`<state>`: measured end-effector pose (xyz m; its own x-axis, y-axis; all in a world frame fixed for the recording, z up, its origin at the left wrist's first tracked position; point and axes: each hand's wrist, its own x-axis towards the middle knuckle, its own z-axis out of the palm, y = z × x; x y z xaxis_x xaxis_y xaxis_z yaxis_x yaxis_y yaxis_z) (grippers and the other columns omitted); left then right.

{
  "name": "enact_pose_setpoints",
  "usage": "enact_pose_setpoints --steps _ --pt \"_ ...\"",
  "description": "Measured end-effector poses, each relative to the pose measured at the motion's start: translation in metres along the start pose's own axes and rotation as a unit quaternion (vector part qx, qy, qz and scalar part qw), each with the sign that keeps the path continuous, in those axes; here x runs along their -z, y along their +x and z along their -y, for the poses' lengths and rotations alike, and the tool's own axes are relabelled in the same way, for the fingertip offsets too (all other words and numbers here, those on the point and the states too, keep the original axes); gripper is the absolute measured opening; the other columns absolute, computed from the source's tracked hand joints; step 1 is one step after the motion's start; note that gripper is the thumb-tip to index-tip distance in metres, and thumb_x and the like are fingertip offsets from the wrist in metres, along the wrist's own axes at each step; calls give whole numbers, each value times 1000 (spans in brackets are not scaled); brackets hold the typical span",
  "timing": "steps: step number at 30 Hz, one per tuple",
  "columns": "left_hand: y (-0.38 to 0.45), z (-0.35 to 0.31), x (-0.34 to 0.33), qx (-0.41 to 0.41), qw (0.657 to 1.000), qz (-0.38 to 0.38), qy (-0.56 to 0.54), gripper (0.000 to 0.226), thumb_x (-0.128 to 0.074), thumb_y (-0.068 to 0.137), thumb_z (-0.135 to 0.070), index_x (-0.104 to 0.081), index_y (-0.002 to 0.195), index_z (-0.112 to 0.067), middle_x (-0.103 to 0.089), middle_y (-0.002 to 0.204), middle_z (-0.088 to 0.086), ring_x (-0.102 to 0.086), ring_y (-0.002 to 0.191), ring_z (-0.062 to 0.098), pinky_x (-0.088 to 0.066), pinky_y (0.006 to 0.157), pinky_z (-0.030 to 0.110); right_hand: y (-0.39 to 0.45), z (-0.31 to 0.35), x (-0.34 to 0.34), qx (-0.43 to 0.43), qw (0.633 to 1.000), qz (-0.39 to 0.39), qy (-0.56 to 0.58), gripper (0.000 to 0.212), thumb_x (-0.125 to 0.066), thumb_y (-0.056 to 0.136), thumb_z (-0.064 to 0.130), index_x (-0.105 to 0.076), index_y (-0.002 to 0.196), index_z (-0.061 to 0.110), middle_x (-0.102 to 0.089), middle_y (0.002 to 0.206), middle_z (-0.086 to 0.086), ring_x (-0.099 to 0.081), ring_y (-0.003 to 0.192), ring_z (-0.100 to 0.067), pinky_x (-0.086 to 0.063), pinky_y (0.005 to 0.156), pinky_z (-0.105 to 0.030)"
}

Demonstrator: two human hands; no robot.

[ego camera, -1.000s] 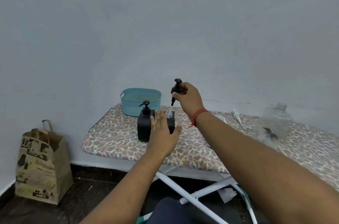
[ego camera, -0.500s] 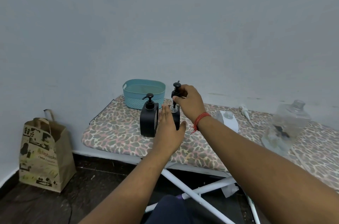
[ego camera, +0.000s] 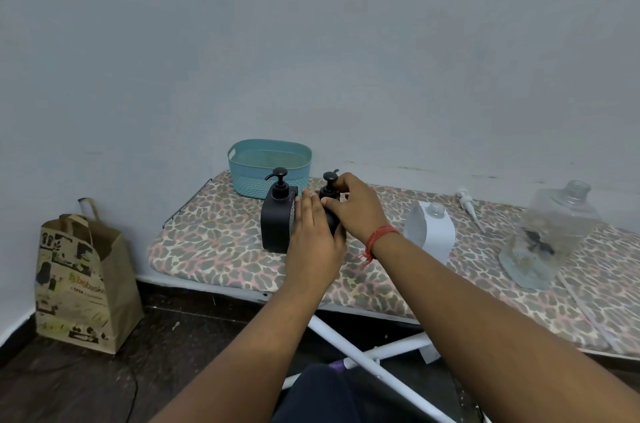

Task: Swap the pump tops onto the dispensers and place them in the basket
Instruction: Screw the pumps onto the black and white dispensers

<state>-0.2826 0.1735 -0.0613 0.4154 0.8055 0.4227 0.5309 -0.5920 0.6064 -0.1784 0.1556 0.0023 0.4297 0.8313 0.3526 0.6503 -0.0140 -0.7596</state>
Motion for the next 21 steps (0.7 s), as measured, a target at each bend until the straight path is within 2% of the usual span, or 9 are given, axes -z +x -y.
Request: enact_pose_setpoints --steps 2,7,11,12,14,16,18,19,21 --pt "-1 2 0 -11 1000 -6 27 77 -45 105 -38 -6 162 -5 3 171 12 5 158 24 -11 128 42 -1 -1 0 10 1000 -2 -2 21 -72 88 18 -62 107 15 -63 103 6 -56 98 -11 -37 81 -18" --pt "-2 3 0 -21 998 -4 63 80 -47 104 -38 -3 162 -4 4 171 13 7 158 24 -8 128 41 -6 -9 -3 37 999 -27 -8 23 -71 88 15 -66 110 16 -69 111 2 -60 105 -12 -43 92 -22" --pt "-3 3 -1 -21 997 -7 71 79 -44 105 -39 -3 161 -3 3 171 14 6 158 25 -8 128 41 -7 -11 -5 7 997 -54 46 22 -77 81 13 -65 99 17 -68 100 3 -63 94 -9 -43 76 -11" --pt "-3 3 -1 -22 997 -7 71 78 -43 105 -40 -4 161 -3 3 171 14 6 158 24 -8 128 40 -8 -11 -5 -3 997 -57 59 22 -77 80 13 -63 96 18 -68 97 3 -63 93 -10 -42 73 -11" --pt "-2 3 -1 -24 997 -5 74 78 -41 105 -41 -3 161 -3 4 171 14 7 158 24 -8 128 41 -8 -14 -8 -19 994 -68 81 24 -78 80 15 -58 90 23 -64 99 2 -61 97 -13 -45 79 -17" --pt "-2 3 -1 -24 997 -2 77 78 -40 105 -42 -2 161 -3 5 171 14 7 158 24 -10 128 42 -10 -17 -10 -36 990 -67 121 31 -78 79 17 -54 96 27 -60 109 4 -57 107 -12 -45 89 -23" --pt "-2 4 0 -23 997 -2 74 78 -40 106 -42 -3 161 -3 4 171 14 7 158 25 -11 128 42 -11 -16 -9 -49 980 -44 186 43 -76 82 13 -51 114 25 -59 120 7 -54 115 -7 -41 93 -17" --pt "-2 4 0 -24 997 -1 74 78 -40 106 -43 -4 161 -3 3 171 14 6 158 25 -11 128 42 -10 -15 -8 -54 976 -28 210 47 -73 84 9 -49 121 24 -61 119 9 -55 117 -6 -41 94 -15" --pt "-2 4 0 -26 997 0 76 77 -40 105 -42 -5 161 -2 3 170 15 6 158 25 -11 128 42 -7 -13 -8 -60 974 -16 218 49 -70 85 6 -48 125 25 -65 112 13 -59 115 -7 -44 99 -21"
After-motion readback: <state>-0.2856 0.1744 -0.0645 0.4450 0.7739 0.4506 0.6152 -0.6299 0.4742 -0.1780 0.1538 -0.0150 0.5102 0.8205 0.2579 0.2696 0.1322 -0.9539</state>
